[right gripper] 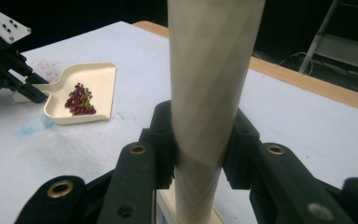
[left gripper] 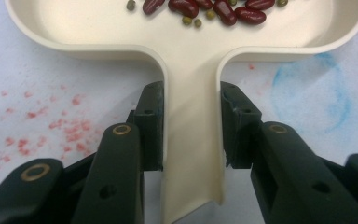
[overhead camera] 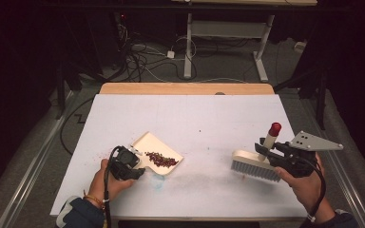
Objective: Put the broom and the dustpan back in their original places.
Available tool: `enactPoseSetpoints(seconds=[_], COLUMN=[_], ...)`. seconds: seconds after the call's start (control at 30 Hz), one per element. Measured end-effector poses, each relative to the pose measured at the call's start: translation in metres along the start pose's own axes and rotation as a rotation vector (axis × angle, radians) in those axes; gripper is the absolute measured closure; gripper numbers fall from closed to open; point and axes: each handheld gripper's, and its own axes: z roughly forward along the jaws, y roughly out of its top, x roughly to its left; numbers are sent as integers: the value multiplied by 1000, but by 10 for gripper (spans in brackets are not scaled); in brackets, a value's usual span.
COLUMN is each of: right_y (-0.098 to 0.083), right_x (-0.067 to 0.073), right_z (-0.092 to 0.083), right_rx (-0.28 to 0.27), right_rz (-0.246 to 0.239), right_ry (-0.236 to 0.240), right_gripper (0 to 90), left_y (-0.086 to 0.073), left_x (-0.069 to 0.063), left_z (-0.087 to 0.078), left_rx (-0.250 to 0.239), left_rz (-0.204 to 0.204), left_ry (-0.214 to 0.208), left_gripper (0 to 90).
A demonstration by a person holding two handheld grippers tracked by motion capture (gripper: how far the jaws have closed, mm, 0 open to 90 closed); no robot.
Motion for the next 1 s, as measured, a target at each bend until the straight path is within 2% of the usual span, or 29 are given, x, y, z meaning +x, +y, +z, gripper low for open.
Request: enactPoseSetpoints(seconds=[0.1, 0.2, 0.3, 0.47, 0.77, 0.93, 1.0], right_y=[0, 0, 0, 1, 4, 6, 8], right_x=[-3, -3, -4, -8, -18, -26, -30], right_z=[0, 0, 1, 6, 22, 33, 38], right_rx=[7, 20, 38, 59, 94, 101, 106], right_rz=[6, 8, 6, 10, 17, 29, 37], right_ry=[10, 21, 29, 33, 32, 19, 14], right_gripper=[699, 698, 698, 698, 698, 696, 695], left_y=[-3, -5, -5, -7, -1, 0, 0], left_x=[4, 8, 11, 19, 18, 10, 6], left_z=[-1, -1, -2, -2, 3, 5, 4], left_rx=[-7, -16, -19, -37, -68, -82, -77], left_rz=[-24, -43, -55, -111, -182, -203, -194], left_ry=[14, 9, 31, 45, 81, 50, 34], left_gripper=[634, 633, 633, 633, 629, 490, 487])
